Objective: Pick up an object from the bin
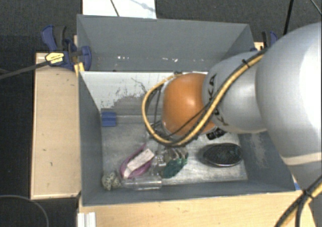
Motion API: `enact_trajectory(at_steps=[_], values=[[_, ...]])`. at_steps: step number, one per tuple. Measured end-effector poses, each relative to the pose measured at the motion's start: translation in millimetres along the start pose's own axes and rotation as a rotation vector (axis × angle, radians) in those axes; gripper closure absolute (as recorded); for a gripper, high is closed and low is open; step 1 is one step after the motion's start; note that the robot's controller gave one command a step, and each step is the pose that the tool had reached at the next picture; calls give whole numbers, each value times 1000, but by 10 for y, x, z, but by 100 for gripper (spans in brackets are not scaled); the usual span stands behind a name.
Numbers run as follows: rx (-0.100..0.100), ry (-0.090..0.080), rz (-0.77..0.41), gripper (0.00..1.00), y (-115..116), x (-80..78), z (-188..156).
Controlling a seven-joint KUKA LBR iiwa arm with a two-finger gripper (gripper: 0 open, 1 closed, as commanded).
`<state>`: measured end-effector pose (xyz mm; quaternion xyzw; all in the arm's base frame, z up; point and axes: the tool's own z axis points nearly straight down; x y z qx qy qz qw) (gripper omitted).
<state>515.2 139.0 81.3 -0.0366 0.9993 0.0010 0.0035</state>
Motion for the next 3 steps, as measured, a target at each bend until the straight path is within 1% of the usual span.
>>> enact_trajectory(at_steps=[1,2,3], values=[[0,1,-35,0,309,69,90],[-2,-7,-28,100,305,47,79],[-1,0,-334,100,659,62,-1490]])
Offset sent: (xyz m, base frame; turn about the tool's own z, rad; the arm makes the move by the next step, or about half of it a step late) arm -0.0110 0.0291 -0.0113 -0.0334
